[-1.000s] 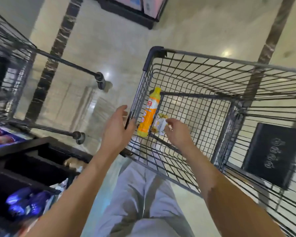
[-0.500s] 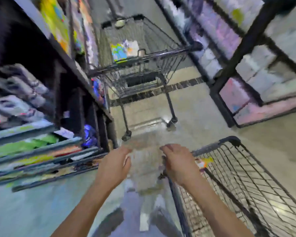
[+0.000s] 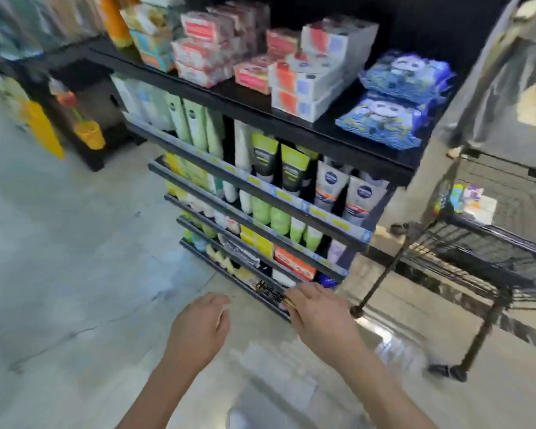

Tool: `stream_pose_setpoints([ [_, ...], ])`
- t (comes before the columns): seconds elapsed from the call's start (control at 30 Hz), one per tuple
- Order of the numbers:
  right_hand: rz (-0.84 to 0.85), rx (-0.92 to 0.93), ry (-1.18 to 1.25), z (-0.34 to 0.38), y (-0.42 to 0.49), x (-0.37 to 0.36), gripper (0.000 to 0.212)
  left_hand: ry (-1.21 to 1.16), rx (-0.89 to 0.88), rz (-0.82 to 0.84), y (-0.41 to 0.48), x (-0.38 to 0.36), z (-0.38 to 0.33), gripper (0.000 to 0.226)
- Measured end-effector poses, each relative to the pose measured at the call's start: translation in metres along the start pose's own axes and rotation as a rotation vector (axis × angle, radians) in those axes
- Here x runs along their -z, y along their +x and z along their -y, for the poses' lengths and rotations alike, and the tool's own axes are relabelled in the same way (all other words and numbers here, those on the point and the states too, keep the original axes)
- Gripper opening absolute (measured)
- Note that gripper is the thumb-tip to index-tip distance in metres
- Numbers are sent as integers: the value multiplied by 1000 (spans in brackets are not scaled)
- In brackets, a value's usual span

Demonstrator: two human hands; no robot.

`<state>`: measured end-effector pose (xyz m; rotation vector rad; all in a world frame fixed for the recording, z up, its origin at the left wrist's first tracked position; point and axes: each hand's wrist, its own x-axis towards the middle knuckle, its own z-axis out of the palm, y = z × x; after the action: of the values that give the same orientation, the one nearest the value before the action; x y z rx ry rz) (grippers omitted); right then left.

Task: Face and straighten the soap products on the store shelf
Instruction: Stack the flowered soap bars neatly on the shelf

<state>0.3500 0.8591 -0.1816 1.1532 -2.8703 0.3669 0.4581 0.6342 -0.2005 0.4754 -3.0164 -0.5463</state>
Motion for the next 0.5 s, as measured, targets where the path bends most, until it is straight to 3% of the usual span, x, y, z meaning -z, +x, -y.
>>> stream_pose_setpoints([
  [0.07, 11, 94, 30, 34, 41, -13, 21, 27, 64, -47, -4, 16, 42, 21],
  [0.27, 10, 314, 95, 122, 151, -47, 20, 88, 249, -69, -13, 58, 141, 32],
  [0.5, 65, 406, 129, 170, 222, -69, 25, 96, 326, -187, 82, 111, 236, 23],
])
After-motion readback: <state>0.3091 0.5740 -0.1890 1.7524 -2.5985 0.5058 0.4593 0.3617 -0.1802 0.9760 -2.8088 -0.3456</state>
